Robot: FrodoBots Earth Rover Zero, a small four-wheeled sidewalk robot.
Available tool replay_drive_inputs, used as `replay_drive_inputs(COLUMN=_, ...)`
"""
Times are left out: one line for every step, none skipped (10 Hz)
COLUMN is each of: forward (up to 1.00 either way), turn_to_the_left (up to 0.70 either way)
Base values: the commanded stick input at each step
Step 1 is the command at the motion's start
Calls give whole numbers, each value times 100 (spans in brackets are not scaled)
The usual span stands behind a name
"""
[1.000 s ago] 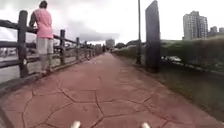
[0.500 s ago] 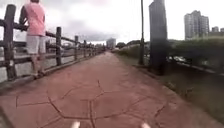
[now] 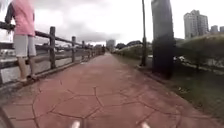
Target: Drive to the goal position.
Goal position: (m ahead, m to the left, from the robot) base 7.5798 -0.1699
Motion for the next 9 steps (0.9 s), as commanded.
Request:
replay_drive_inputs(forward=70, turn_to_the_left=0)
replay_drive_inputs(forward=70, turn_to_the_left=0)
replay_drive_inputs(forward=70, turn_to_the_left=0)
replay_drive_inputs(forward=70, turn_to_the_left=0)
replay_drive_inputs(forward=70, turn_to_the_left=0)
replay_drive_inputs(forward=70, turn_to_the_left=0)
replay_drive_inputs(forward=70, turn_to_the_left=0)
replay_drive_inputs(forward=70, turn_to_the_left=0)
replay_drive_inputs(forward=70, turn_to_the_left=0)
